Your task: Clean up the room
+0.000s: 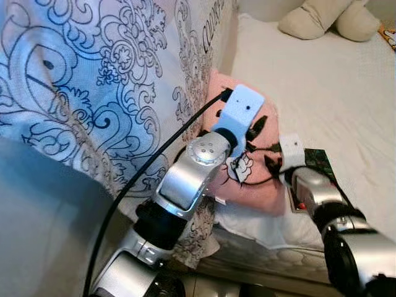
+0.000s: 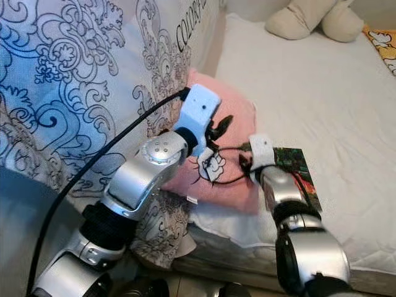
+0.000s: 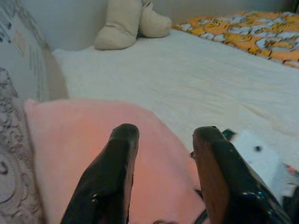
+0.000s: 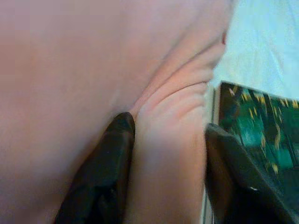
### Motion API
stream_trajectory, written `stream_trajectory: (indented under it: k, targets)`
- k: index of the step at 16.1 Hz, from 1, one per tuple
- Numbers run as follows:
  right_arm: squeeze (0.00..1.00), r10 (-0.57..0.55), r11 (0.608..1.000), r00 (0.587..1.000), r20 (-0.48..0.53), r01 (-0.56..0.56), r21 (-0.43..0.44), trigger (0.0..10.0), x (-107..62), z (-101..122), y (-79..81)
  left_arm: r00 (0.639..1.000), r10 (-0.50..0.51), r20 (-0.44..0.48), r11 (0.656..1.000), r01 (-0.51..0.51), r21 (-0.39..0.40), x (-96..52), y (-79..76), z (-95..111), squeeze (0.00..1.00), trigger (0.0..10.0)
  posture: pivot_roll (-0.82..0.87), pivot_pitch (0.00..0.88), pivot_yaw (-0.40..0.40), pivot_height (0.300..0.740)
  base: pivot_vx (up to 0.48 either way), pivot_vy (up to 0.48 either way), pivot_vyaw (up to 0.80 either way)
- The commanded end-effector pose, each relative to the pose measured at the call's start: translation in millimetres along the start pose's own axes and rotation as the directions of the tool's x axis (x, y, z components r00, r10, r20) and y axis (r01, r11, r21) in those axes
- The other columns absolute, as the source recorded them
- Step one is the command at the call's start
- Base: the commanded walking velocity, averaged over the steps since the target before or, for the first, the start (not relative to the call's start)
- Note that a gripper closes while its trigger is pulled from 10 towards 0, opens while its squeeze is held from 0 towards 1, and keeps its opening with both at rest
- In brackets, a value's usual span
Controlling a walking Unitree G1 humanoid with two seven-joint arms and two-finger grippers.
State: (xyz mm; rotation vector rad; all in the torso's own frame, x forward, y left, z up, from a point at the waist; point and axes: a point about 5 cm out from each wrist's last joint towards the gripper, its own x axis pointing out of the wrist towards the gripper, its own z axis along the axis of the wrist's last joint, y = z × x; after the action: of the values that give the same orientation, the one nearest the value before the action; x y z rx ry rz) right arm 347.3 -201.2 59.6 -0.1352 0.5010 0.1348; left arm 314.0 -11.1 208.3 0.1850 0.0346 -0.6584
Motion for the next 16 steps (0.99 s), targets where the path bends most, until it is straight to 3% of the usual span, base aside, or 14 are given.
stream_trajectory:
  k: [1,5,10,12,14,16]
  targets:
    - [1.00,-0.006,1.000,1.000,-0.009,0.006,-0.002,10.0,-1.3,-5,-0.3,1.000,0.002,-0.017,1.000,-0.002,0.007,-1.9,-1.0,-2,1.00,10.0,-0.08,0.033,-0.007,0.740,0.000,0.000,0.00]
    - [1.00,-0.005,0.999,0.997,-0.080,0.007,0.034,10.0,-6.3,-38,10.0,0.999,0.021,-0.027,0.999,-0.020,0.046,-4.1,2.9,-6,1.00,10.0,-0.09,0.030,-0.004,0.740,0.000,0.000,0.00]
    - [1.00,-0.152,0.988,0.982,0.115,0.151,0.017,10.0,-20.2,-28,23.5,0.999,0.049,0.018,0.990,-0.051,0.132,-7.2,15.0,-13,1.00,10.0,-0.10,0.007,-0.006,0.740,0.000,0.000,0.00]
    - [1.00,-0.247,0.969,0.949,0.198,0.238,0.066,10.0,-32.1,-27,21.6,0.996,0.070,0.050,0.990,-0.076,0.118,-13.1,24.1,-18,1.00,10.0,-0.10,0.000,-0.003,0.740,0.000,0.000,0.00]
    - [1.00,-0.335,0.942,0.878,0.341,0.314,0.116,10.0,-47.0,-14,16.7,0.992,0.079,0.101,0.991,-0.089,0.095,-18.7,29.5,-17,1.00,10.0,-0.11,0.000,0.001,0.740,0.000,0.000,0.00]
    - [1.00,-0.379,0.925,0.839,0.389,0.339,0.171,10.0,-56.1,-7,14.5,0.985,0.091,0.145,0.989,-0.106,0.101,-20.8,31.7,-16,1.00,10.0,-0.11,0.000,0.005,0.740,0.000,0.000,0.00]
